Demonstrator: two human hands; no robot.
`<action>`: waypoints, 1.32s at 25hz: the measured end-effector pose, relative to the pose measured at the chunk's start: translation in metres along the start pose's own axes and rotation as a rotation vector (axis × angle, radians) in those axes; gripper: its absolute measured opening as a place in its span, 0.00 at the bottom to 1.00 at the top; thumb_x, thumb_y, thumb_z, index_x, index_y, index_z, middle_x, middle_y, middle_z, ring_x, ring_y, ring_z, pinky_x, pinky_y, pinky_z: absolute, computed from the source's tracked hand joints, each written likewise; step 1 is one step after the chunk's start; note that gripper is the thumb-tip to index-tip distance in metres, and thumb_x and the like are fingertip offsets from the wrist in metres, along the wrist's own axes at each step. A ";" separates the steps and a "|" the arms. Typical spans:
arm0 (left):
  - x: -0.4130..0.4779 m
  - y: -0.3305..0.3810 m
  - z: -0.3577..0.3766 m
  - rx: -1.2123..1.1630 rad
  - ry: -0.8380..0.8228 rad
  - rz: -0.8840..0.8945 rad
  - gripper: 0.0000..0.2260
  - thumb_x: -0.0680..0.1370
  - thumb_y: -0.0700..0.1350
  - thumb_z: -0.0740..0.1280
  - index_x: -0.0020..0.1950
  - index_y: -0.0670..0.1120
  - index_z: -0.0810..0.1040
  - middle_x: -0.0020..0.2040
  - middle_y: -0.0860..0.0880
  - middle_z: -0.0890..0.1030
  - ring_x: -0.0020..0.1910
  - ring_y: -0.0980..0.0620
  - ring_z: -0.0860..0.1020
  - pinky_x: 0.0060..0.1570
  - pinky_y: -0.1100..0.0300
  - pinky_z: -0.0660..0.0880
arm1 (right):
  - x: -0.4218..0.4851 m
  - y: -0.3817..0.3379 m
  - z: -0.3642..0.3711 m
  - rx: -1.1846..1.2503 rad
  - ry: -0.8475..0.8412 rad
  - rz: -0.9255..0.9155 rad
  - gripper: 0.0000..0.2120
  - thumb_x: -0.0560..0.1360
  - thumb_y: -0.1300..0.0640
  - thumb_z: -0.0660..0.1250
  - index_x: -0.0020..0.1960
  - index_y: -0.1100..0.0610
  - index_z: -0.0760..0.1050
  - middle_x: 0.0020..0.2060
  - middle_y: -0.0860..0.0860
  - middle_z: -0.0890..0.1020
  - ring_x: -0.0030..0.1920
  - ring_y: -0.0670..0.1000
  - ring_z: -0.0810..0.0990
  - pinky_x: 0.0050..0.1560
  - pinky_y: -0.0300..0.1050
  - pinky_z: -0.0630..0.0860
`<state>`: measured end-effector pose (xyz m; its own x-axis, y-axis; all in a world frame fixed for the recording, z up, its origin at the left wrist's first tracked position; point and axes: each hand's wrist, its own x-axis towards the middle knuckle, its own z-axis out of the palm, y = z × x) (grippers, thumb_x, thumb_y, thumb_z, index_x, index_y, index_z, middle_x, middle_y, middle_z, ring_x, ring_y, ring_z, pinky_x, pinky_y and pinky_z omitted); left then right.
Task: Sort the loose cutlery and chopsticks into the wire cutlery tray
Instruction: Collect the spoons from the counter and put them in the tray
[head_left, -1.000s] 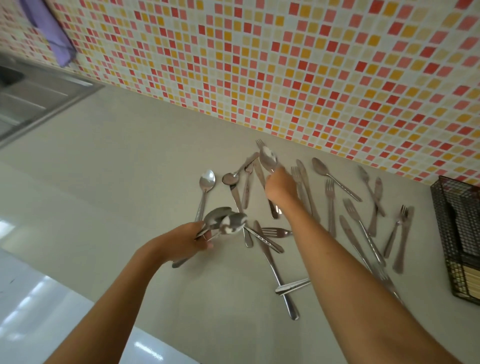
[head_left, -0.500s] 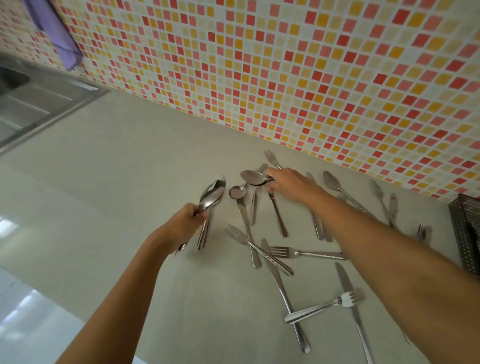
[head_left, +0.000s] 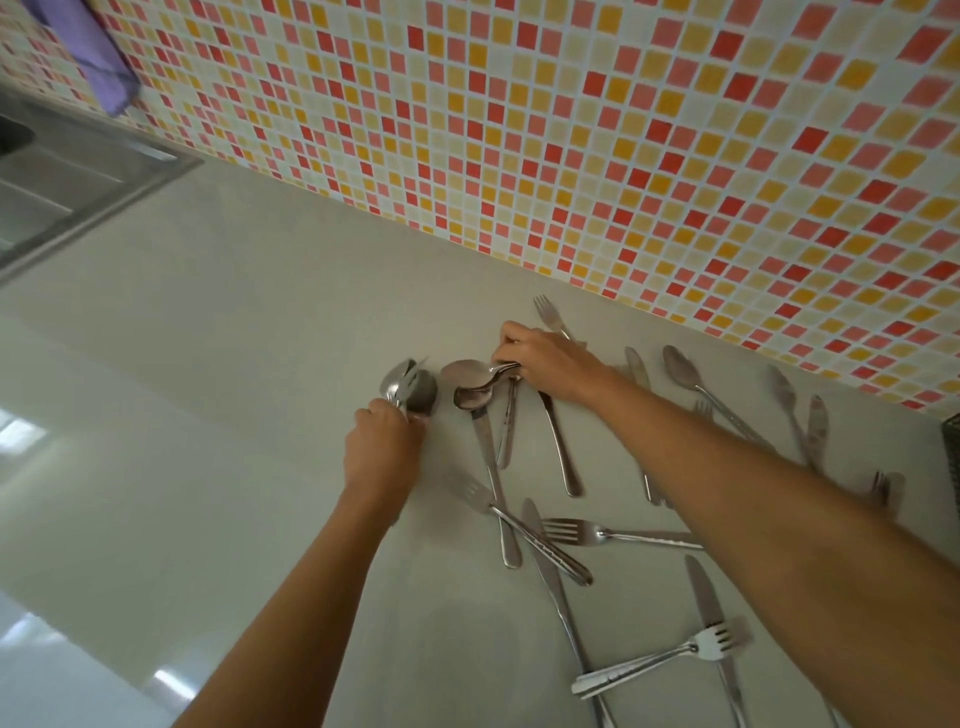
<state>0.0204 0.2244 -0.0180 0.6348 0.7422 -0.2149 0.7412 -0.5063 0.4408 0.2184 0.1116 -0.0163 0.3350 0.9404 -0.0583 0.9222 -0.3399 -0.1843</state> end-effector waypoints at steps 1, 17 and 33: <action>0.000 -0.001 0.003 0.047 -0.020 0.007 0.15 0.79 0.47 0.61 0.57 0.35 0.70 0.54 0.37 0.75 0.53 0.37 0.75 0.48 0.51 0.70 | 0.000 0.002 0.005 -0.003 0.014 0.002 0.10 0.73 0.69 0.65 0.50 0.58 0.78 0.48 0.50 0.72 0.40 0.55 0.77 0.40 0.55 0.77; -0.003 0.045 -0.008 -0.332 -0.003 0.186 0.10 0.80 0.50 0.58 0.54 0.43 0.70 0.37 0.46 0.76 0.34 0.42 0.75 0.35 0.54 0.71 | -0.081 0.006 -0.014 0.428 0.564 0.611 0.08 0.77 0.67 0.56 0.52 0.62 0.72 0.41 0.45 0.69 0.53 0.56 0.69 0.53 0.54 0.69; -0.065 0.131 0.053 -0.960 -0.569 0.141 0.10 0.82 0.45 0.58 0.51 0.42 0.76 0.30 0.47 0.74 0.18 0.54 0.69 0.18 0.63 0.67 | -0.213 0.092 0.003 0.165 0.324 1.042 0.05 0.76 0.56 0.65 0.42 0.56 0.75 0.69 0.56 0.70 0.69 0.64 0.66 0.71 0.55 0.62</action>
<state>0.0879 0.0867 0.0076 0.8888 0.2726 -0.3683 0.3355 0.1603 0.9283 0.2312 -0.1194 -0.0235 0.9903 0.1386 -0.0057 0.1292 -0.9371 -0.3244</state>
